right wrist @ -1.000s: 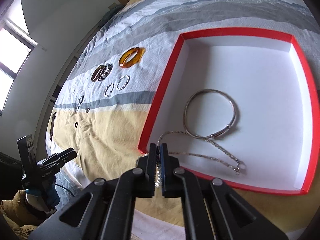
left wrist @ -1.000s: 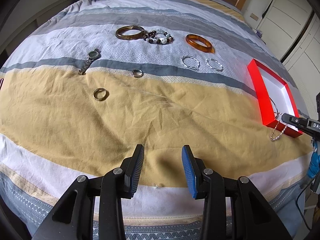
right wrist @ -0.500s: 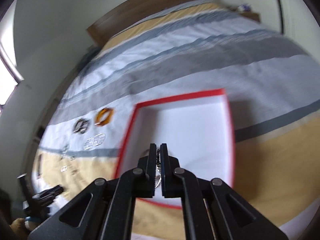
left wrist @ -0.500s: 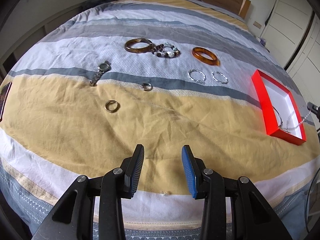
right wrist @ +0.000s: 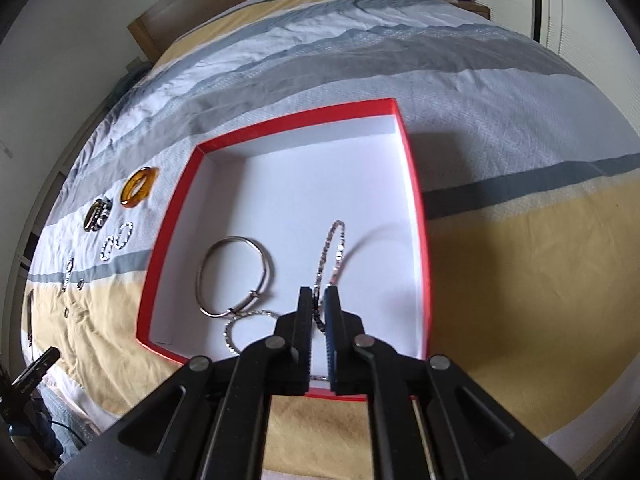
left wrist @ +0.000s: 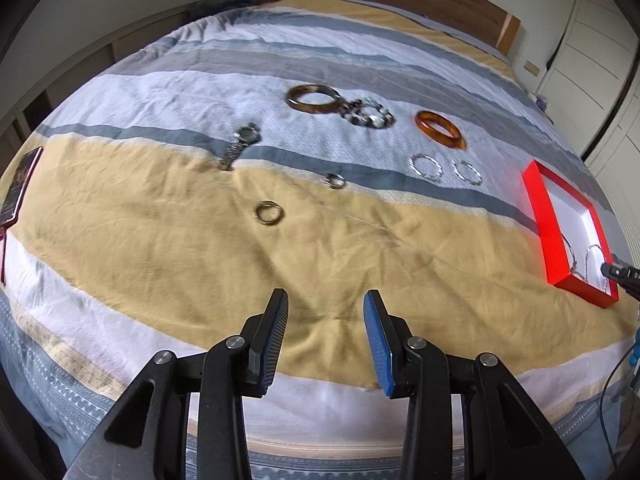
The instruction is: Organize jewelry
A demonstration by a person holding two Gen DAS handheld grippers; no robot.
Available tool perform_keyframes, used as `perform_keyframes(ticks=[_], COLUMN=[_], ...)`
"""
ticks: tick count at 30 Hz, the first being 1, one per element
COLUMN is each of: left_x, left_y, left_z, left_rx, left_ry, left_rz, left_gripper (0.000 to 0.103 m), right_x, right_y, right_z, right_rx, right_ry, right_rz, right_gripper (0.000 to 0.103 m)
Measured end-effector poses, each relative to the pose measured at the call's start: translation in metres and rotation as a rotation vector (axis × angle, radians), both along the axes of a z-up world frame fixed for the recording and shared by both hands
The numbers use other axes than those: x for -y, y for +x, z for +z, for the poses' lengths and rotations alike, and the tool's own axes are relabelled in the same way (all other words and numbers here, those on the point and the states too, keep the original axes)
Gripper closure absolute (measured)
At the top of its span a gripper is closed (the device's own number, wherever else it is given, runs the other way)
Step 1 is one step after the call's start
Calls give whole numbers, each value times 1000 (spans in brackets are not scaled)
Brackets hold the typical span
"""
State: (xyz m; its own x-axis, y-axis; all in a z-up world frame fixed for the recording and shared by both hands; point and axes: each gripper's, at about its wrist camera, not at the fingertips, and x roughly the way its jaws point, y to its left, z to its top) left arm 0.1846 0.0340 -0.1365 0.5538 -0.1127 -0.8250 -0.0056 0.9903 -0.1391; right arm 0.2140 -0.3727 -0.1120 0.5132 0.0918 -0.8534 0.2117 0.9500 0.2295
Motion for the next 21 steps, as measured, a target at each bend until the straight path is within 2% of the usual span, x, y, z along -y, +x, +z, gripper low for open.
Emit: perform_keyframes(ticks=[2, 4, 6, 13, 21], left_x=[-6, -11, -17, -39, -51], left_y=[-3, -5, -9, -17, -8], left_z=[1, 3, 5, 7, 9], left_rx=[10, 20, 27, 10, 38], left_ry=[-3, 0, 3, 6, 11], left_rz=[12, 19, 26, 47, 7], left_gripper=[63, 62, 61, 60, 60], right_x=[2, 4, 5, -6, -36], right_y=[-2, -6, -10, -19, -21], right_z=[2, 6, 10, 30, 46], right_rx=[-3, -2, 4, 32, 60], right_ry=[-12, -24, -39, -78, -81], right_rz=[-12, -24, -34, -36, -13], right_gripper=[91, 78, 72, 71, 71])
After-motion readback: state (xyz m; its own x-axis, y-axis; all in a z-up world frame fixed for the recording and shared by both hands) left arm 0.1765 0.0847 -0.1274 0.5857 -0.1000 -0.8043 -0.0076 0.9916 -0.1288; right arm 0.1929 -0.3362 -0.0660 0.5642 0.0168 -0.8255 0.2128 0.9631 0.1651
